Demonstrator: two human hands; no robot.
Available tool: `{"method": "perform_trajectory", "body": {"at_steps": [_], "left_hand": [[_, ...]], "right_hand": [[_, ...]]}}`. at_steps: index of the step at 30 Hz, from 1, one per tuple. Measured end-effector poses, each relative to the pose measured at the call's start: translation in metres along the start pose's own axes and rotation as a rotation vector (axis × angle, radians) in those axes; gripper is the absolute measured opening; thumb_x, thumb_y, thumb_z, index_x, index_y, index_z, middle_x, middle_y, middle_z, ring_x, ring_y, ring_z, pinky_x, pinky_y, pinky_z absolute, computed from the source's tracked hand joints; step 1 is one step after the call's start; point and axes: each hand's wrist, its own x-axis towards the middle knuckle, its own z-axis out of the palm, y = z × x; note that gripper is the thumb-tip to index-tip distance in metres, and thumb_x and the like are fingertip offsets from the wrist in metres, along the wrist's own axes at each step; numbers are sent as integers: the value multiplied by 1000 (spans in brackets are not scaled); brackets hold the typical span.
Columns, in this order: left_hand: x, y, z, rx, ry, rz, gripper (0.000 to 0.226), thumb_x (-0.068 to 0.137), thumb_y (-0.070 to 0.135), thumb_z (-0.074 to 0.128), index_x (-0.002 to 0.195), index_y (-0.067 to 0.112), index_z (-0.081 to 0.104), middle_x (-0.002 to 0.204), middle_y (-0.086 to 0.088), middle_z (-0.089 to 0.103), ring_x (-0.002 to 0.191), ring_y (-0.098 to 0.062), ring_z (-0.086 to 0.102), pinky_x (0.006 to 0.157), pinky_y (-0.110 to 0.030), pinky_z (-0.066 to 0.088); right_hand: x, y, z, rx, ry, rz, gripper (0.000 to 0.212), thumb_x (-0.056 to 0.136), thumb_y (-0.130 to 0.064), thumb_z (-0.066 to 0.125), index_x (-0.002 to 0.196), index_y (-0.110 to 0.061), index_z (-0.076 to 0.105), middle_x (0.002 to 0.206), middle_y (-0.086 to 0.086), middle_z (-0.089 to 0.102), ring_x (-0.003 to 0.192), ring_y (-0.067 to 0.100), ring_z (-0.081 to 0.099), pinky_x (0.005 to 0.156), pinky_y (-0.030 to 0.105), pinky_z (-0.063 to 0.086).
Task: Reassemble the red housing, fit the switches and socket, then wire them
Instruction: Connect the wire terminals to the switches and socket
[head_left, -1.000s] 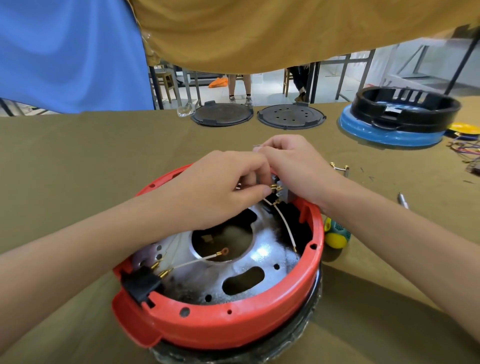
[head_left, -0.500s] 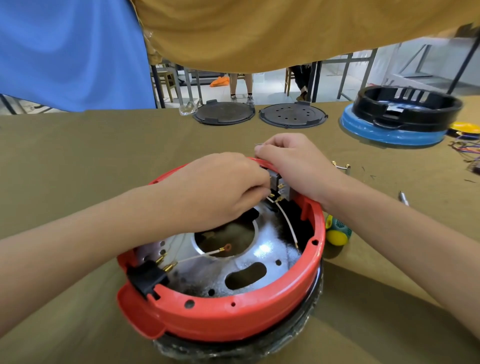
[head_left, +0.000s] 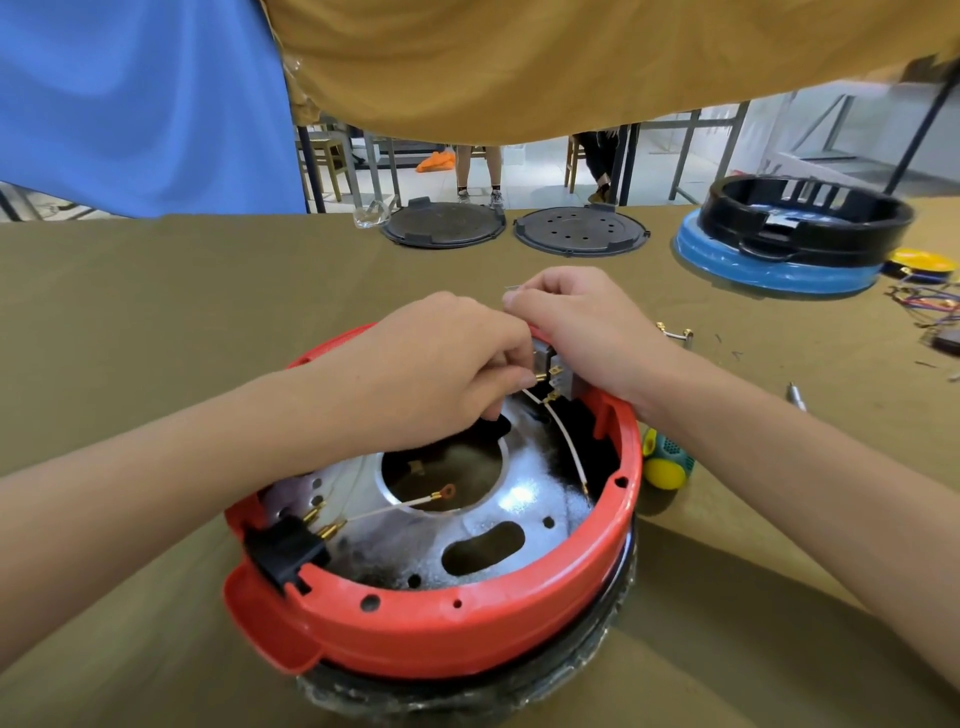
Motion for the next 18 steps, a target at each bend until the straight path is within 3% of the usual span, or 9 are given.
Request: {"method": "perform_trajectory", "body": {"at_steps": [3, 8, 11, 18], "left_hand": [[0, 2, 5, 62, 1, 25, 12, 94, 32, 48, 84, 30, 53, 65, 14, 56, 71, -10, 50, 65, -22, 35], [2, 0, 6, -48, 19, -26, 13, 91, 28, 63, 78, 30, 61, 65, 16, 70, 65, 4, 60, 65, -4, 37], [4, 0, 4, -192, -16, -98, 12, 90, 26, 67, 79, 27, 69, 65, 20, 71, 61, 14, 61, 61, -2, 36], [6, 3, 4, -263, -36, -162, 12, 88, 22, 70, 77, 21, 74, 66, 17, 73, 65, 11, 65, 61, -3, 40]], "right_hand": [[0, 0, 0, -2, 5, -3, 25, 92, -32, 61, 92, -8, 68, 99, 16, 71, 70, 23, 60, 73, 51, 56], [1, 1, 0, 12, -2, -2, 25, 92, -32, 61, 92, -8, 68, 100, 19, 71, 73, 25, 63, 76, 51, 57], [2, 3, 0, -5, -5, 2, 24, 93, -34, 60, 92, -12, 69, 99, 15, 72, 80, 28, 69, 77, 45, 57], [2, 3, 0, -1, -13, 7, 22, 93, -35, 60, 91, -15, 69, 99, 14, 72, 91, 32, 69, 77, 45, 58]]}}
